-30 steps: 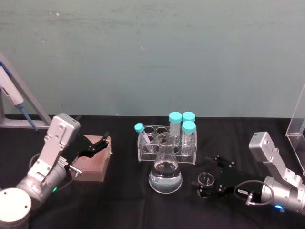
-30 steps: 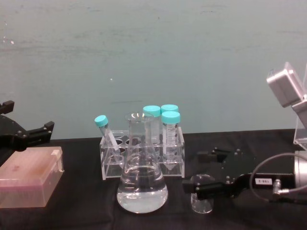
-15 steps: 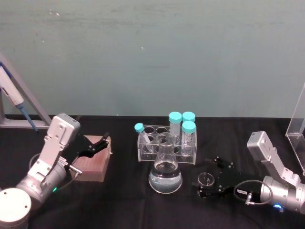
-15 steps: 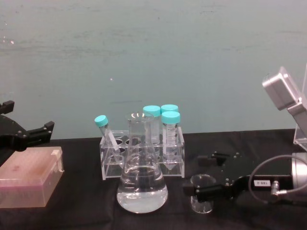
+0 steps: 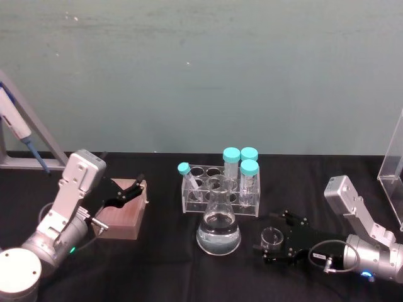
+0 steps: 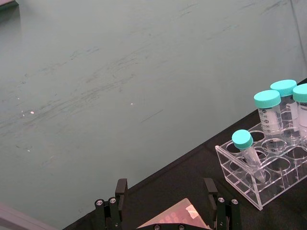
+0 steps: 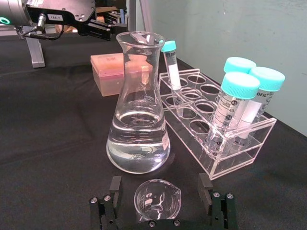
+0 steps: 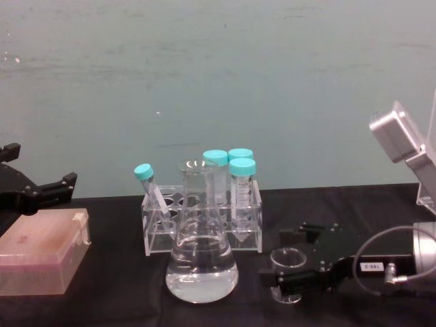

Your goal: Place the experimental apparatus aside using one hand.

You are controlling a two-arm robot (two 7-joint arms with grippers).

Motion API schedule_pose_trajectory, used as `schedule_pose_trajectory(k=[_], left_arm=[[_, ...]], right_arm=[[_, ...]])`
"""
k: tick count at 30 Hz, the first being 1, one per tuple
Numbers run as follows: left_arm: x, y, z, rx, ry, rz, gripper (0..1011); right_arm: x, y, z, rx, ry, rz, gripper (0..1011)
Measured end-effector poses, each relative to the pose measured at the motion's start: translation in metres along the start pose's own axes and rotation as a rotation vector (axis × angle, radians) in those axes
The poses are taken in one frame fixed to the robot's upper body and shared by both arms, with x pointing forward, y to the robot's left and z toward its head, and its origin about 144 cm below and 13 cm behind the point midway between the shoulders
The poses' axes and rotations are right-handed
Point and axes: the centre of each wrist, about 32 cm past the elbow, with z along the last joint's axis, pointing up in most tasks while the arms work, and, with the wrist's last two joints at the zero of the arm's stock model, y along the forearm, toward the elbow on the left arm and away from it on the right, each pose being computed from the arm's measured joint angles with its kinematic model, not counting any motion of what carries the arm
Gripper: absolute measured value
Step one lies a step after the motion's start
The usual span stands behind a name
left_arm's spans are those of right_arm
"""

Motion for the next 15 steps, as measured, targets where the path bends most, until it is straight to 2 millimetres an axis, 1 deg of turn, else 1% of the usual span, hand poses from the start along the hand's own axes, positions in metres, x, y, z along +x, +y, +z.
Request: schedule_pose_trajectory(k=[15], left_arm=[[0.0,0.0,0.0,0.0,0.0,0.0,1000]], right_arm=[[0.0022,0.0042,-0.0017,-0.012,-0.002,0.01,1003]])
